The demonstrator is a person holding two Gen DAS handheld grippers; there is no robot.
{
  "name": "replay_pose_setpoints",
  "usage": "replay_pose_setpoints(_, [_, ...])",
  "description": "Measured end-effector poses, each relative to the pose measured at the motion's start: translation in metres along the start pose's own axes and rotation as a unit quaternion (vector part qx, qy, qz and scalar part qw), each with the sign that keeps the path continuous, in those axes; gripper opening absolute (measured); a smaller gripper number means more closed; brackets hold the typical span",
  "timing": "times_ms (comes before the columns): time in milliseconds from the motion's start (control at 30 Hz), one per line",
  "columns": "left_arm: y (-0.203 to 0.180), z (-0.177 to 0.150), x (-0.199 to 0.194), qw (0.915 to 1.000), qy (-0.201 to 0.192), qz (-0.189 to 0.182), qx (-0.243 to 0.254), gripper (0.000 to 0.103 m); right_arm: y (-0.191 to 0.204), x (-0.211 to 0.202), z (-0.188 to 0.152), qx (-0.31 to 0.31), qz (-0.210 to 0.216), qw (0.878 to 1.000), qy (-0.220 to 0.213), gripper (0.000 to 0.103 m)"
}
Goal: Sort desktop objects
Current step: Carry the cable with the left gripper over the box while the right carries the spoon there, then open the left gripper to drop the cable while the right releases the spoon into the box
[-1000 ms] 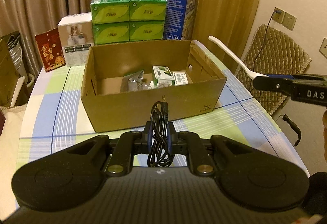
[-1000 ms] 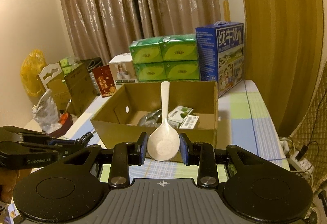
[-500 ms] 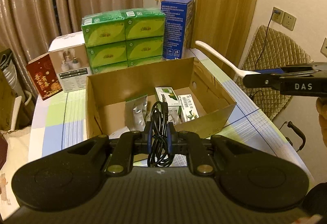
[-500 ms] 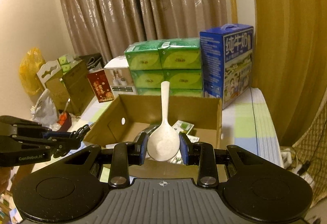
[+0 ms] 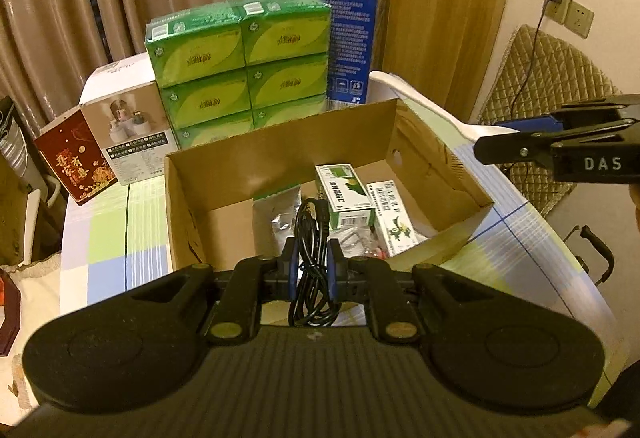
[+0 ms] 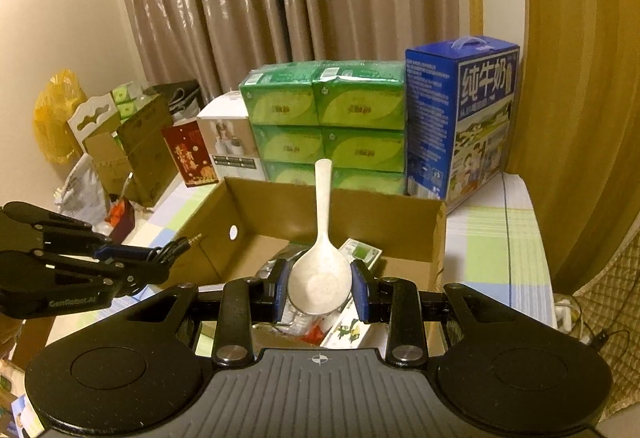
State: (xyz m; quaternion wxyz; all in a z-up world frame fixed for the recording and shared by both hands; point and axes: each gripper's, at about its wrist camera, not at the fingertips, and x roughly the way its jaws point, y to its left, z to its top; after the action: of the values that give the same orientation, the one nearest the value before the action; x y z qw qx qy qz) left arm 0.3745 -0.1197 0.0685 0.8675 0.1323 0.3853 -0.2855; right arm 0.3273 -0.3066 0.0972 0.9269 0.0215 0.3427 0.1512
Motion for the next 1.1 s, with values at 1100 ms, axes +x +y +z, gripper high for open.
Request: replay_pose_setpoints(1100, [0.05,0.023,0.084,0.998,0.033,-0.003,-0.054,0.027,-0.024,0.077,0.017,0.005,0.0,0.999,0.051,0.03])
